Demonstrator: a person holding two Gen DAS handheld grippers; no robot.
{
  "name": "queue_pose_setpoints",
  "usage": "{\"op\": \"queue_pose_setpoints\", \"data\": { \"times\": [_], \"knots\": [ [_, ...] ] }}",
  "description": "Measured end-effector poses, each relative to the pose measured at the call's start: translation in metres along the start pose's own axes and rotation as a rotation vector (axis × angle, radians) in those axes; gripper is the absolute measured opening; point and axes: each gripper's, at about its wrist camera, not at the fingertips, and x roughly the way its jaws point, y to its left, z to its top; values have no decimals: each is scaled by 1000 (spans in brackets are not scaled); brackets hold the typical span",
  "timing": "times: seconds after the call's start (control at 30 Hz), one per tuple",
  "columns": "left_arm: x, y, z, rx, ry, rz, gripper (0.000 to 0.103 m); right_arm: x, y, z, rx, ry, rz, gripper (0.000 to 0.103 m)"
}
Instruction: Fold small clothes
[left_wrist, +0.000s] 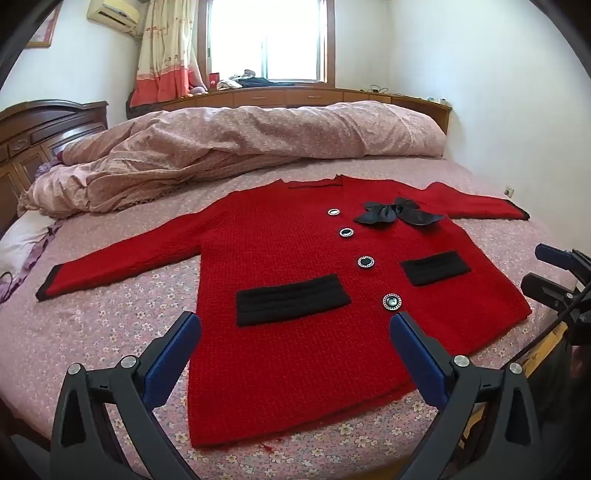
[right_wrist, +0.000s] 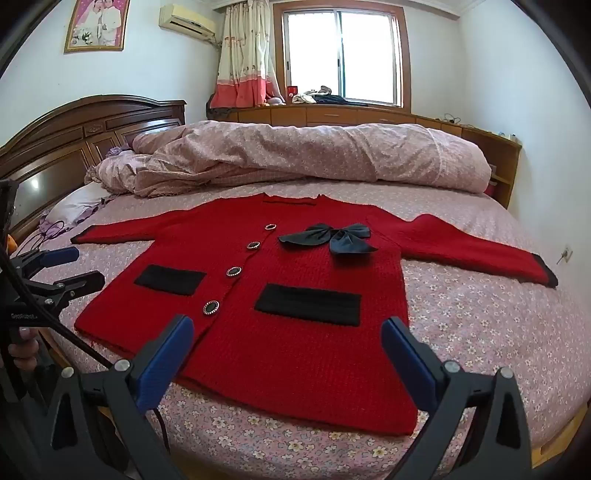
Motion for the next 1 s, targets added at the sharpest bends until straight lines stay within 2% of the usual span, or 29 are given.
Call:
{"op": "queue_pose_setpoints", "data": {
  "times": [0.13,0.6,1.0],
  "knots": [
    [-2,0,0,-11,4,-22,99,1,0,-1,0,-1,1,103],
    [-3,0,2,-8,2,5,99,-1,3,-3,-7,2,-1,103],
    [-4,2,3,-11,1,-5,99,-1,4,-3,-6,4,-2,103]
  ]
}}
